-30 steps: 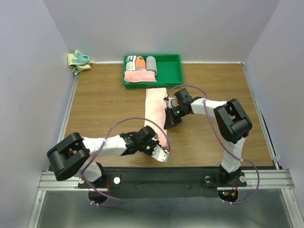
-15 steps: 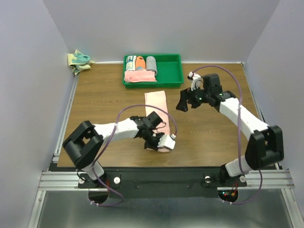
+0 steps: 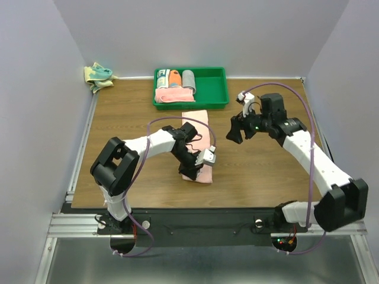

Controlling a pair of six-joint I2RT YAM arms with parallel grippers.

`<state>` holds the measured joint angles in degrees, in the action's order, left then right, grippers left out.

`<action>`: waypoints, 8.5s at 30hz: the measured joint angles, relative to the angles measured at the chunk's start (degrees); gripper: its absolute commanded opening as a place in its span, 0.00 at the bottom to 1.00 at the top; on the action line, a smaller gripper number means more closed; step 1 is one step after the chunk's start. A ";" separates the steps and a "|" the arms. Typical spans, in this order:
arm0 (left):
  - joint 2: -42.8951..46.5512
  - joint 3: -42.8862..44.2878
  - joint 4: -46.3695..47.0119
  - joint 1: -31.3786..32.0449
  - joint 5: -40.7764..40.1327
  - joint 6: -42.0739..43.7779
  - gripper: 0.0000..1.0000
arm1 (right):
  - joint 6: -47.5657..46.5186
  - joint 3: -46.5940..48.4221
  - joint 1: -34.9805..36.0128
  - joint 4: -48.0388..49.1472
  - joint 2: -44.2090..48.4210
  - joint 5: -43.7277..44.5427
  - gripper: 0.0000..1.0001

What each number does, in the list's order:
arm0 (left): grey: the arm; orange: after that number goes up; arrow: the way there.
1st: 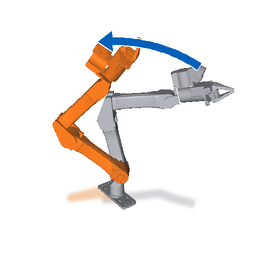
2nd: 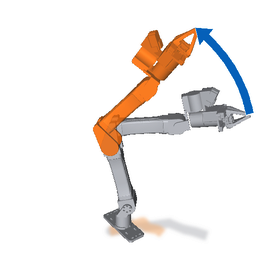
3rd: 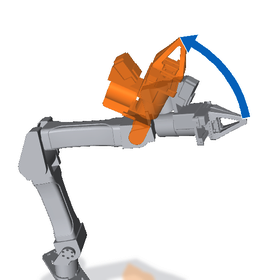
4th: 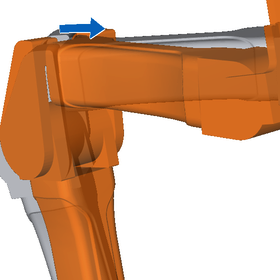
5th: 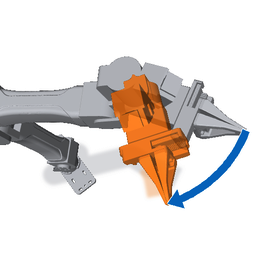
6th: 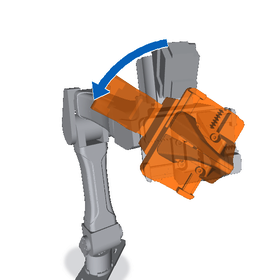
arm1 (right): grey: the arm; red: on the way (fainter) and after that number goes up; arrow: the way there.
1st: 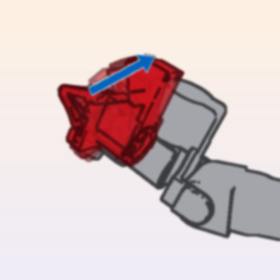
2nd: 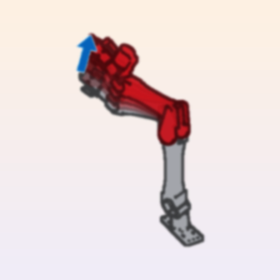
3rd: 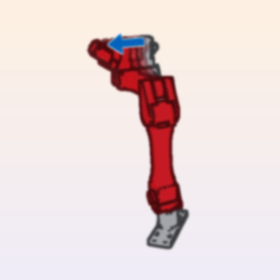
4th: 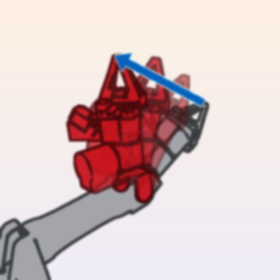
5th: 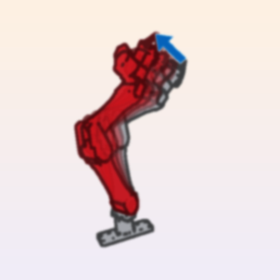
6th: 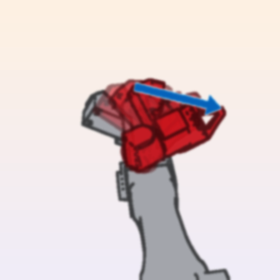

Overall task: Roll the towels
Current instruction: Fold the towel, then roll the towel

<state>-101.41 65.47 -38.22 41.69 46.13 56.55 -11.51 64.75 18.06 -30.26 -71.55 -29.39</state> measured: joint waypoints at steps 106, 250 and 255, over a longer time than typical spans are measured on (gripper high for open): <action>-6.10 5.07 13.35 -9.14 -4.59 -6.16 0.04 | 12.46 7.54 6.32 1.66 -43.91 -18.73 0.39; -31.82 29.53 -25.68 -8.94 13.70 -6.40 0.22 | -23.30 -16.46 36.04 20.20 -20.52 25.35 0.38; -31.69 29.35 -26.77 -9.57 12.72 -6.01 0.31 | -21.77 -14.47 35.78 20.85 -22.67 23.06 0.01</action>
<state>-133.10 94.83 -64.99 32.12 58.85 50.54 -33.28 50.28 53.84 -9.41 -94.21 -6.33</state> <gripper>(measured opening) 0.253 0.242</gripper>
